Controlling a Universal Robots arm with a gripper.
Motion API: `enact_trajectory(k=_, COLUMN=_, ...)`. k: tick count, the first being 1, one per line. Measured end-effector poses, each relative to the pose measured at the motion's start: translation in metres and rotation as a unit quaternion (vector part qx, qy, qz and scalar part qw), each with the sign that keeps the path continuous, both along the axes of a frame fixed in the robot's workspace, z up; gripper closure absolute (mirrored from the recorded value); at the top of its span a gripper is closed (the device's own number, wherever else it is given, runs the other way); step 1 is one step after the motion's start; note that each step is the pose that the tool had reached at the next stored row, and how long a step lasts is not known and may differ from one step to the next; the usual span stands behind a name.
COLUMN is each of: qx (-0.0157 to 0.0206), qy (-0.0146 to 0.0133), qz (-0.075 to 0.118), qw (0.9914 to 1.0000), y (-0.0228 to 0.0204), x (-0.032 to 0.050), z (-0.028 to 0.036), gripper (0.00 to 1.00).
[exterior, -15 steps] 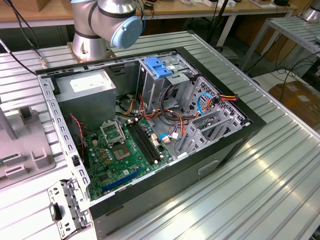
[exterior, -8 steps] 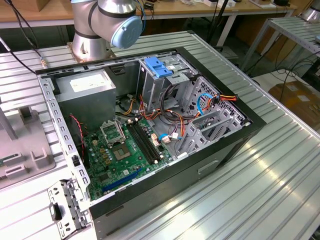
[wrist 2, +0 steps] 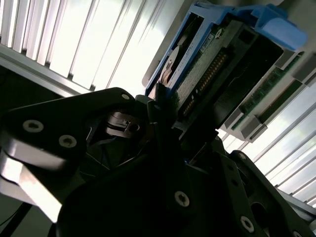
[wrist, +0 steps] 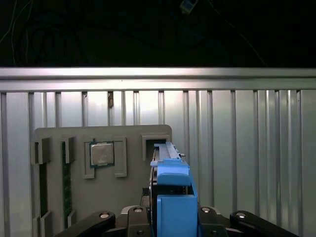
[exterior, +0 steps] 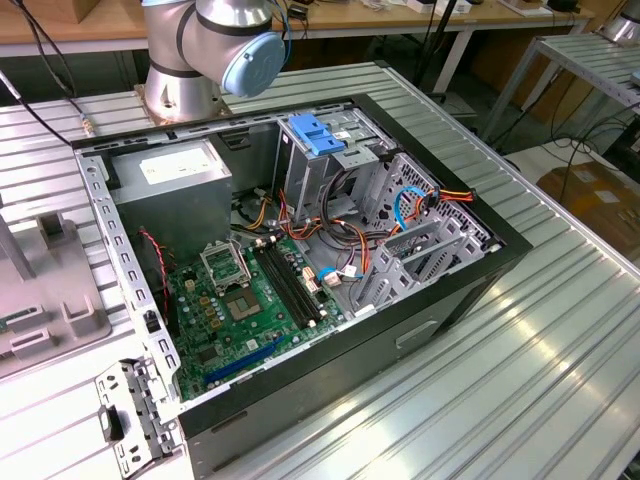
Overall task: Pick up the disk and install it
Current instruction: 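Pick up the disk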
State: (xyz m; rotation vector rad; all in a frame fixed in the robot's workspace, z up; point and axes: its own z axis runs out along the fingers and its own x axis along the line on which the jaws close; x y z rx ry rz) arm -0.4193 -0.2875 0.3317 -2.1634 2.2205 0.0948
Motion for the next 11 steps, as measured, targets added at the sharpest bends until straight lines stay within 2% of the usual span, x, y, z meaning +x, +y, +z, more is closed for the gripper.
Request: enact_trajectory(k=11, qx=0.0, qy=0.0, qz=0.0, qw=1.0, y=0.0, x=0.0, z=0.0057, gripper=0.64)
